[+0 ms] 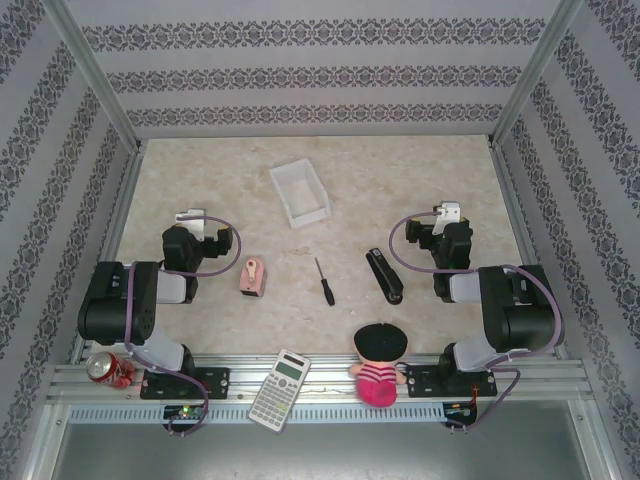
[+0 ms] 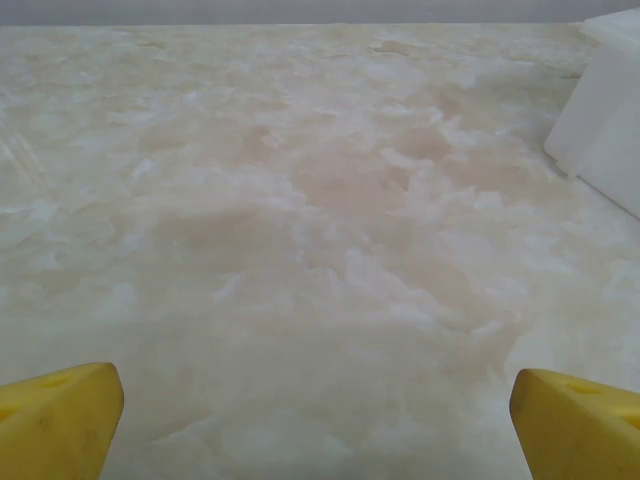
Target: Put the screwdriver in the bin
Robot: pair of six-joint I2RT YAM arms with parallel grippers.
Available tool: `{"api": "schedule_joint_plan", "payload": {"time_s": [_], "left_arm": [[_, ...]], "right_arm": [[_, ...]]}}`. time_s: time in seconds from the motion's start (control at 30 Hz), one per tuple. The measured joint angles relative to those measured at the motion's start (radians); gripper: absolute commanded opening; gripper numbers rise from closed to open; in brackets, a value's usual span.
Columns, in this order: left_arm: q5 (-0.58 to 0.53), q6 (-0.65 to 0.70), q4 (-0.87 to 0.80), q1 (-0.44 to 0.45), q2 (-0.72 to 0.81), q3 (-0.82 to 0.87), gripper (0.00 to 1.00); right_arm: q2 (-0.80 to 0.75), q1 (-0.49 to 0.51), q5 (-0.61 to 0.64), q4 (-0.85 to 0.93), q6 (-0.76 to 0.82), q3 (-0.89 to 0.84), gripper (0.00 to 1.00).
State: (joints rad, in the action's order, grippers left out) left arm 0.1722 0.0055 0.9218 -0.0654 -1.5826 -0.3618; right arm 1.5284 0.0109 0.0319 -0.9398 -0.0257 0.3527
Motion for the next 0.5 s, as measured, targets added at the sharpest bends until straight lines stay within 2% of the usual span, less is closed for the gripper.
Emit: {"api": "schedule_joint_plan", "payload": {"time_s": [0.5], "left_arm": [[0.007, 0.0, 0.0, 0.0, 0.0, -0.001, 0.99]], "right_arm": [[0.0, 0.0, 0.0, 0.0, 0.0, 0.0, 0.98]]}}
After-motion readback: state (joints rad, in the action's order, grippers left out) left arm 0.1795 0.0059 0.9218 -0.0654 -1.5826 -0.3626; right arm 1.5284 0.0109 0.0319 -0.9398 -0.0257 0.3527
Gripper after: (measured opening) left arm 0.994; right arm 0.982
